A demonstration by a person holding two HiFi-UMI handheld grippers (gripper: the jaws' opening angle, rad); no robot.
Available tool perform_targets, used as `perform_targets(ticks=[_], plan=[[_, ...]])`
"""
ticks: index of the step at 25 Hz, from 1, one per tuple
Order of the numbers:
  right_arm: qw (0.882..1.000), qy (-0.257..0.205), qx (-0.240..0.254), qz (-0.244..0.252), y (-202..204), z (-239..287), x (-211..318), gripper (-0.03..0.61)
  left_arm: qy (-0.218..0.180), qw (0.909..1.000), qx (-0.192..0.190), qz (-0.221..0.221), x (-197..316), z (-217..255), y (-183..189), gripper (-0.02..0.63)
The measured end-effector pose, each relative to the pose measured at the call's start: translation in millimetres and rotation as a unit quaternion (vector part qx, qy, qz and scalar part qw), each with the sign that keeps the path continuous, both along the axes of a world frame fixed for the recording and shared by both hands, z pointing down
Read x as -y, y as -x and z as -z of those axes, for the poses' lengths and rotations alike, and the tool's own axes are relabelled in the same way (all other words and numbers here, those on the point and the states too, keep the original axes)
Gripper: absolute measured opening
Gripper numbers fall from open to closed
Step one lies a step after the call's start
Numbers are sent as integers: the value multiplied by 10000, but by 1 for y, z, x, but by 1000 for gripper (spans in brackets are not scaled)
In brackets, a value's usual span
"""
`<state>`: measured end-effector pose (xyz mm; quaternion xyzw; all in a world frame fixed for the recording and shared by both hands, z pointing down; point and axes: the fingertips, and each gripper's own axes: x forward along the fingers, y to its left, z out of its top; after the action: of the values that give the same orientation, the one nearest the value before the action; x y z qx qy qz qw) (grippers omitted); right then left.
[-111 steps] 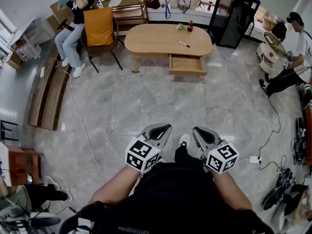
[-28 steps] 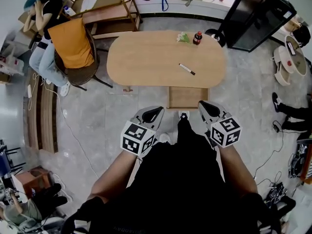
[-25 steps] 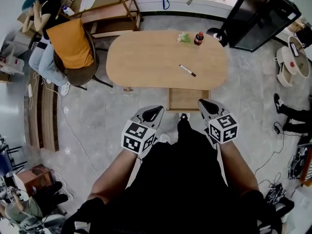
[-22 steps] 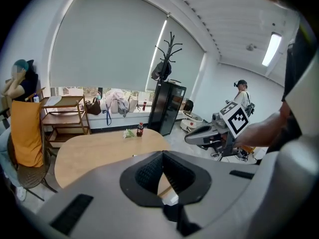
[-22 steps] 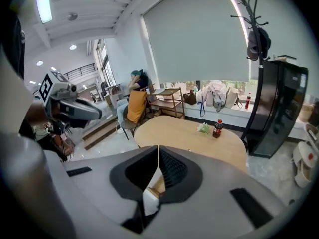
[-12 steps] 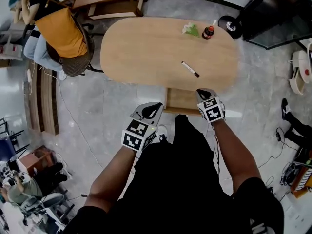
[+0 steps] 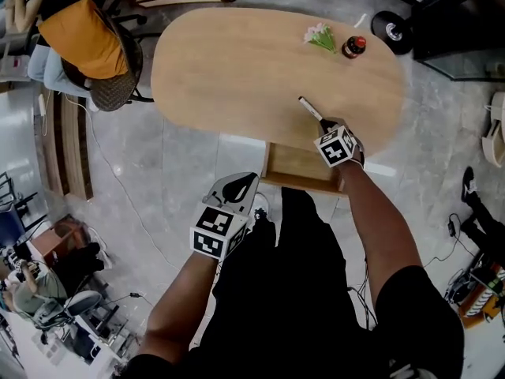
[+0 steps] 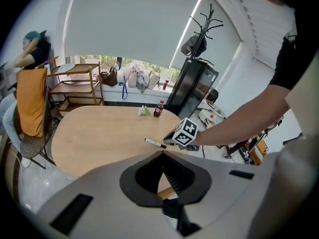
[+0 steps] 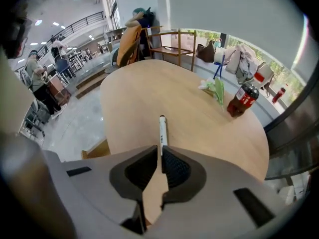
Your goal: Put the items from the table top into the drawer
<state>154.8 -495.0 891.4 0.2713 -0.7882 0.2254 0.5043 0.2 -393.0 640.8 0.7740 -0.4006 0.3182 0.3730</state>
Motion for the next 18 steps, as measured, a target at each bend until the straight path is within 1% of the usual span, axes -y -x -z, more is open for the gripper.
perform_targets(ticks=[5,9,13,18], plan=[[9995,126,-95,267,14,-34,20,12,158,9998,65,115,0,-14,3,2],[9981,276,-164,534,26,-53,25,69,274,9994,184,94,-5,-22,7,2],[9958,318,-444,737,28,-72,27,71,310,9991,211,207,-5,-24,12,2],[9944,356,-638,764,26,-80,27,63,306,9989,160,304,-11,-26,15,2]])
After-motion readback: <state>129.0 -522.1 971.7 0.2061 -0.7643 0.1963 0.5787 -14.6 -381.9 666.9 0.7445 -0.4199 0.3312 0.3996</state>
